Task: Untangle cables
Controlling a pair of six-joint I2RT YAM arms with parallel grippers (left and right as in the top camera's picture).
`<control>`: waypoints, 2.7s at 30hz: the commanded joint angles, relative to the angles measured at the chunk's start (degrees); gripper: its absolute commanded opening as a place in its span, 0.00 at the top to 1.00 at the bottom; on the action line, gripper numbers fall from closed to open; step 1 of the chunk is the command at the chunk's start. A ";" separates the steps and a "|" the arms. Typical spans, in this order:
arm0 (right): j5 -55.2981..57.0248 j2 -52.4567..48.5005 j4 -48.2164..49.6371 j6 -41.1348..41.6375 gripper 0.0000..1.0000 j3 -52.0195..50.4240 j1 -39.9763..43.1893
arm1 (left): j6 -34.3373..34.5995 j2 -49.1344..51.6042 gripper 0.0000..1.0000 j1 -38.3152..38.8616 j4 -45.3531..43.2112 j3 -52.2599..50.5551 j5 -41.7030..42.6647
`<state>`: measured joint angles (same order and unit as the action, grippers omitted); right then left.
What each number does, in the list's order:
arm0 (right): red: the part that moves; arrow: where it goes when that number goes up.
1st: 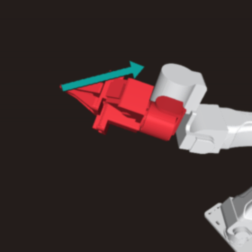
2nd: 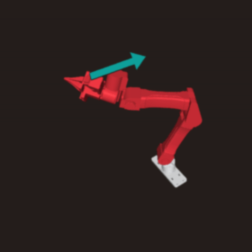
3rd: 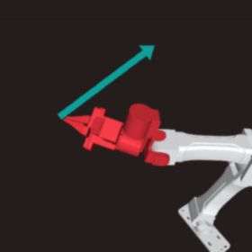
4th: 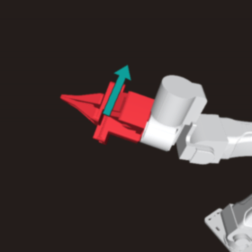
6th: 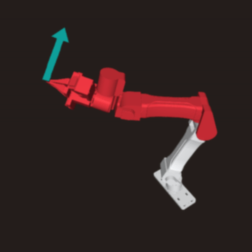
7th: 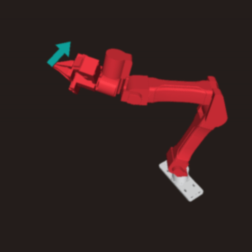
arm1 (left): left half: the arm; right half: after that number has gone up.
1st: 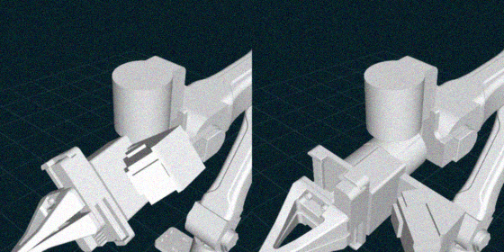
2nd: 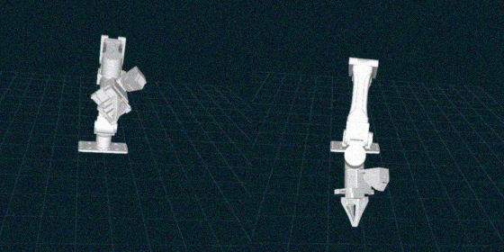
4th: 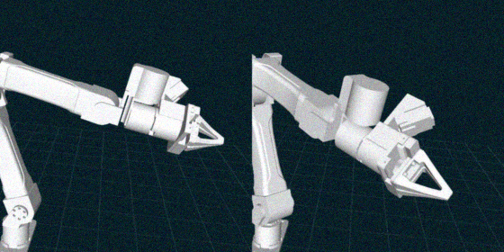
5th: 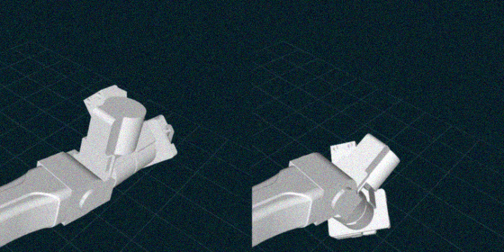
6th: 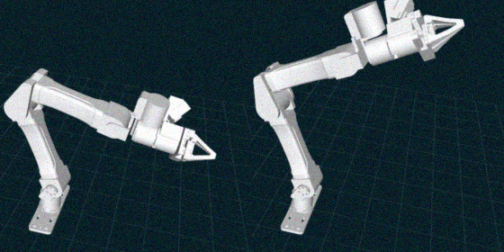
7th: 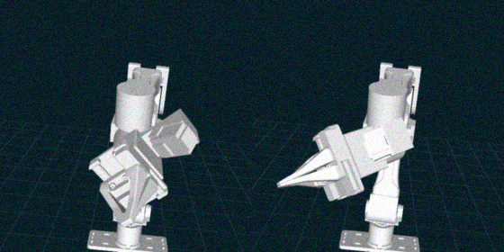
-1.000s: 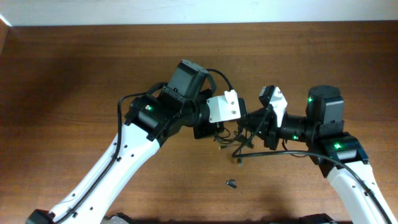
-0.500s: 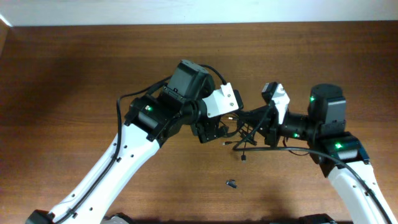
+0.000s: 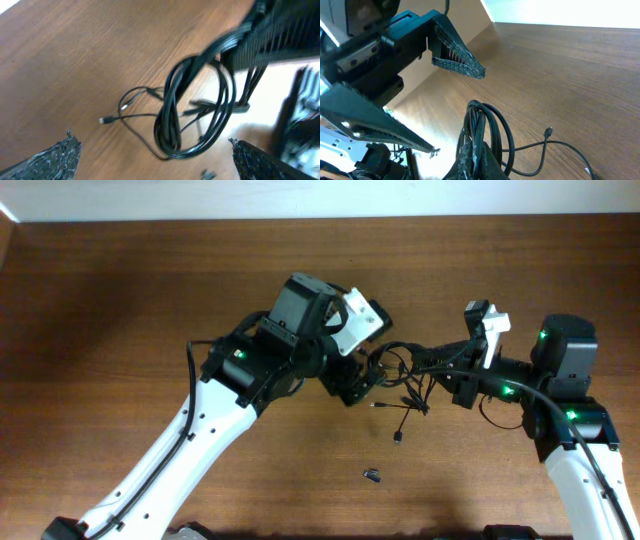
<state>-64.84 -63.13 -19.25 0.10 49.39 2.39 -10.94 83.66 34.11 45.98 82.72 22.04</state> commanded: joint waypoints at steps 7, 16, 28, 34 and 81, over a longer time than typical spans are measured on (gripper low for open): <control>4.26 1.05 11.30 12.52 0.96 0.57 0.37 | 45.05 -0.85 0.01 0.04 -0.57 0.48 2.64; 8.46 1.05 25.51 26.51 0.96 0.57 0.26 | 74.23 -0.85 0.01 0.04 -0.52 0.48 1.62; 5.09 0.96 28.06 30.82 0.96 0.57 0.22 | 84.28 -0.85 0.01 1.25 -4.44 0.48 -0.96; 5.05 0.90 28.06 30.82 0.96 0.57 0.22 | 82.05 -0.85 0.00 1.75 -4.63 0.48 8.20; -2.91 0.90 31.06 39.41 0.96 0.55 0.20 | 91.06 4.74 0.87 2.12 -16.96 0.48 -4.92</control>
<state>-66.06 -62.94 11.20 39.07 49.32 2.44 80.09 87.83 36.05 29.28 82.74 17.96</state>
